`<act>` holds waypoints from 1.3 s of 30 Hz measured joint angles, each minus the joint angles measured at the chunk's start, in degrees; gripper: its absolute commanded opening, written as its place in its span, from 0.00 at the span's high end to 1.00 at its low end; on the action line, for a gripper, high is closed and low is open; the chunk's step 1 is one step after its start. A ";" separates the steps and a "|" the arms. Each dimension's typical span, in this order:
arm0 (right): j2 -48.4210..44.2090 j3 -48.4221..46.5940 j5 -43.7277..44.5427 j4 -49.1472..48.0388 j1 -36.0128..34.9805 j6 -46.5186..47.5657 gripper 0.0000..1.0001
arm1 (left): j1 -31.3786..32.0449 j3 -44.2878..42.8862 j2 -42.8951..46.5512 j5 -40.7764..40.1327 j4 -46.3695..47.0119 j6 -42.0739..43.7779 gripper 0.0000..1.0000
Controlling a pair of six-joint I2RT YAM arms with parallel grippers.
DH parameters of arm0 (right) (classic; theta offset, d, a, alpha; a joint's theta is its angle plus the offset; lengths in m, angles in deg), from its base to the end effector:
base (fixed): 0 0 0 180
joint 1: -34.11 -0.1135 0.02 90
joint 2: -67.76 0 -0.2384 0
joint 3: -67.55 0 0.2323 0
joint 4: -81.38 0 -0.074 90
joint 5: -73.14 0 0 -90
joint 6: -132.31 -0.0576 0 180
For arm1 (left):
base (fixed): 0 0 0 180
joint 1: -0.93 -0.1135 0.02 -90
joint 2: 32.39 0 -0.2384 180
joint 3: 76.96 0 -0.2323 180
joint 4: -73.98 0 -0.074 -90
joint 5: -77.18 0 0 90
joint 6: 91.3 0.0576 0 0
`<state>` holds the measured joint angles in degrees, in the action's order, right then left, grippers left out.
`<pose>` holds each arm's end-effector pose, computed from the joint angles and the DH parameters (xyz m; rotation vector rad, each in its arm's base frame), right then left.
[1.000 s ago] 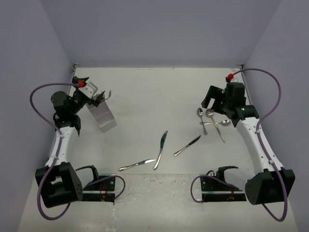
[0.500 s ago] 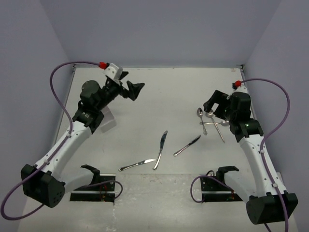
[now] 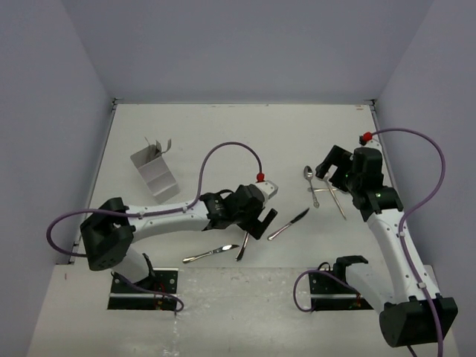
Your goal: Sort the eating utensils into containers
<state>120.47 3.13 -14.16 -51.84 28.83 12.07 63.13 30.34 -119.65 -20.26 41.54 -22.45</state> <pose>0.2100 0.0167 0.2747 0.5012 2.1400 0.2991 0.1572 -0.2821 0.1973 0.7997 2.3149 -0.5224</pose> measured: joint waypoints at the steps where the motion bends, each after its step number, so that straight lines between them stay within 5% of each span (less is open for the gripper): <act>1: 0.00 0.09 0.20 0.15 -0.02 -0.22 0.01 | 0.98 0.00 -1.18 -0.83 -1.92 -0.96 0.00; 14: 0.59 0.24 0.87 0.57 0.00 -1.29 0.01 | 2.56 -0.17 -10.34 -4.68 -8.94 -7.87 0.02; 26: 2.56 0.24 3.43 1.33 0.00 -1.95 0.01 | 2.89 -1.44 -13.07 -5.31 -9.68 -9.81 0.71; 31: 2.56 0.24 3.78 1.33 0.00 -1.95 0.01 | 2.89 -1.97 -13.66 -5.77 -9.07 -9.73 0.83; 34: 2.56 0.24 3.78 1.31 -0.02 -1.90 0.01 | 2.86 -2.03 -13.79 -5.62 -8.48 -9.46 1.00; 39: 2.56 0.24 4.31 1.38 -0.02 -1.90 0.01 | 2.89 -2.71 -14.43 -5.33 -7.50 -9.33 1.00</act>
<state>123.03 3.37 -9.86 -50.46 28.81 10.17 66.01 27.63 -134.08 -25.60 34.04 -31.78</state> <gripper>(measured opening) 0.989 0.039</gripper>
